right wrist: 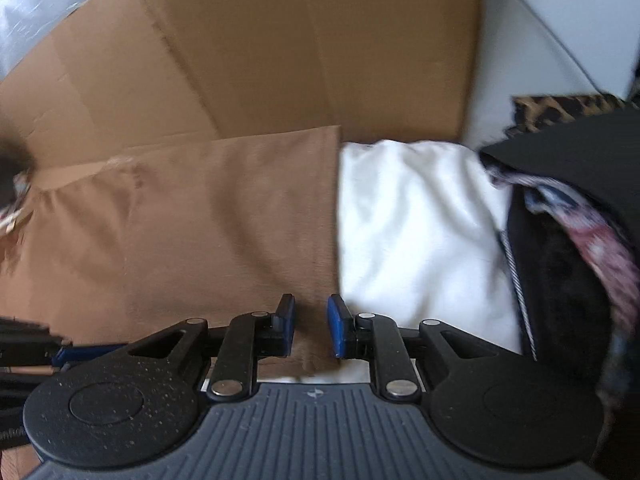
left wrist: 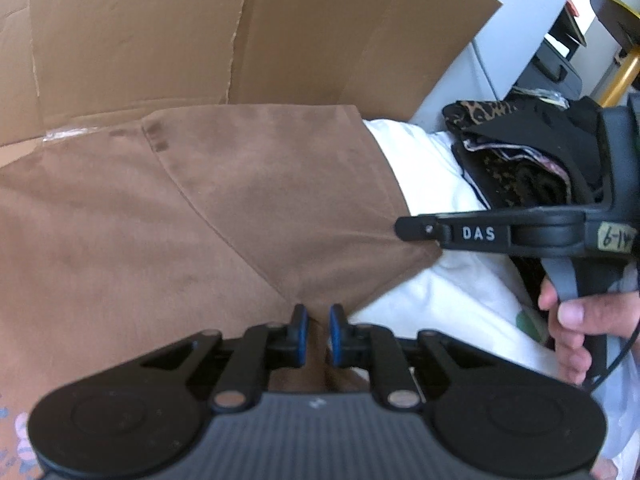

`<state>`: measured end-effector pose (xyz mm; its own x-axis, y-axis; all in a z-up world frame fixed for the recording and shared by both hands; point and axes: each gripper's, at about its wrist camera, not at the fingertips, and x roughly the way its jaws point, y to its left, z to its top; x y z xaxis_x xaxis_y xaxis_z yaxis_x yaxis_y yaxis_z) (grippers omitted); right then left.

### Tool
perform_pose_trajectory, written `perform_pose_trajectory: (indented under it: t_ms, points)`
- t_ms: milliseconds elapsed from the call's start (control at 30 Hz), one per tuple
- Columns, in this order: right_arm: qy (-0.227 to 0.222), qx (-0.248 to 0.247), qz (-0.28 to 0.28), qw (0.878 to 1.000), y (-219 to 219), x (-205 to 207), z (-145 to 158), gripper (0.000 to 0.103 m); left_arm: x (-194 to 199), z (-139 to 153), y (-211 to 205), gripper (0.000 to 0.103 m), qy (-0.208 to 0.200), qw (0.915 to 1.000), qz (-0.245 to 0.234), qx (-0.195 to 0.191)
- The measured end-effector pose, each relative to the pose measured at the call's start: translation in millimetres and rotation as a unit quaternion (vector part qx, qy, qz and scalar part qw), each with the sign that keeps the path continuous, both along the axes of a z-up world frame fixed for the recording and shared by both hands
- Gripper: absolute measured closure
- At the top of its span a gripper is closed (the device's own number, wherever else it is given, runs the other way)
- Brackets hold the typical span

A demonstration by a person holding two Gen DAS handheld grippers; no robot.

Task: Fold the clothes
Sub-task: 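Open both tools and release the T-shirt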

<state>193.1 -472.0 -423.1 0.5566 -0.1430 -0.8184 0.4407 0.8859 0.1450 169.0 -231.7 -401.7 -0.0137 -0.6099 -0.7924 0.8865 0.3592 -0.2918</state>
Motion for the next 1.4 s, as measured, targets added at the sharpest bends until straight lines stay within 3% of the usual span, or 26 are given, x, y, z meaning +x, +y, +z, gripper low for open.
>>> perform_pose_trajectory:
  t_ms: [100,200,333,433,633,800,867,1200,1400]
  points:
    - [-0.009,0.024,-0.027,0.999,-5,-7,7,0.078,2,13,3,0.087,-0.001,1.0,0.002,0.008]
    - [-0.025,0.035,-0.032,0.999,-6,-13,21,0.078,5,32,8,0.075,-0.009,0.9999,0.007,0.013]
    - [-0.027,0.053,-0.031,0.998,-4,-19,44,0.065,11,58,18,0.061,-0.015,0.9993,0.016,0.029]
    - [-0.023,0.065,-0.026,0.997,1,-23,67,0.065,16,81,28,0.052,-0.021,0.9982,0.032,0.046]
    - [-0.015,0.082,-0.028,0.996,5,-36,114,0.039,22,136,43,0.031,-0.026,0.9961,0.059,0.06]
    - [-0.002,0.097,-0.028,0.995,9,-49,152,0.023,22,182,58,0.029,-0.025,0.992,0.088,0.086]
    - [-0.002,0.102,-0.031,0.994,11,-56,169,0.016,20,202,65,0.017,-0.03,0.9912,0.095,0.087]
    - [0.006,0.109,-0.032,0.994,16,-85,248,0.013,7,298,120,0.013,-0.028,0.9866,0.13,0.094]
    - [0.016,0.115,-0.003,0.993,27,-101,298,0.009,4,348,168,0.012,-0.022,0.9803,0.175,0.089]
